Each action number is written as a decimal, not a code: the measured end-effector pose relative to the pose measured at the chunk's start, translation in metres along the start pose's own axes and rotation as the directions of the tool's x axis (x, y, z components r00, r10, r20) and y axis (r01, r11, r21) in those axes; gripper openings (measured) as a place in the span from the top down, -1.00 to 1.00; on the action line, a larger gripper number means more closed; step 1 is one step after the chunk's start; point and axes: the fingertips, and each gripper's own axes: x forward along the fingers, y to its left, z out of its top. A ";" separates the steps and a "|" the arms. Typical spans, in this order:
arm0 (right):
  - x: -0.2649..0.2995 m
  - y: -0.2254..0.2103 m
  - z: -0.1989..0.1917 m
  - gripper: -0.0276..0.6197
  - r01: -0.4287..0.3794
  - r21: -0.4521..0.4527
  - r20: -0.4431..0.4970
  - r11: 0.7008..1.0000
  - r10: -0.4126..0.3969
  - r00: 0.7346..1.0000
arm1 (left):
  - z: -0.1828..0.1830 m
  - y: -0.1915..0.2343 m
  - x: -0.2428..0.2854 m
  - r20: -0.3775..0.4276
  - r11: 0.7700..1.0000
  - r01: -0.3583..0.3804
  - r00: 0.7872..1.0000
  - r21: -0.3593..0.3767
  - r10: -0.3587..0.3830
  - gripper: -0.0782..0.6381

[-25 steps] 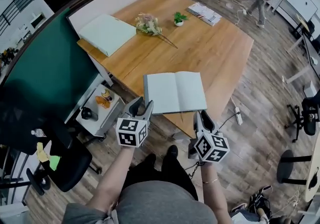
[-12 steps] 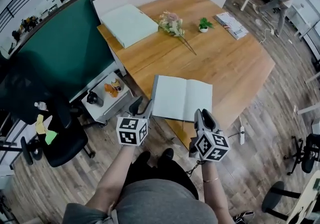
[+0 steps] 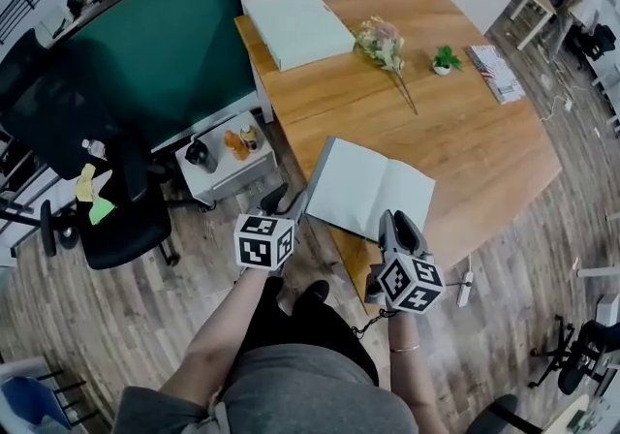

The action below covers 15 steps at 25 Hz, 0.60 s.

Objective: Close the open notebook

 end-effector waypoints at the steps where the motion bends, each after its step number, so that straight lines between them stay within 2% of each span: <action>1: 0.002 0.000 -0.001 0.60 -0.009 -0.002 -0.010 1.000 0.009 1.000 | -0.004 0.000 0.001 -0.008 1.000 -0.005 1.000 -0.013 0.005 0.31; 15: 0.020 0.001 -0.016 0.61 -0.064 0.006 -0.099 0.998 0.064 0.993 | -0.049 -0.001 0.030 -0.127 0.988 -0.025 0.992 -0.152 0.005 0.31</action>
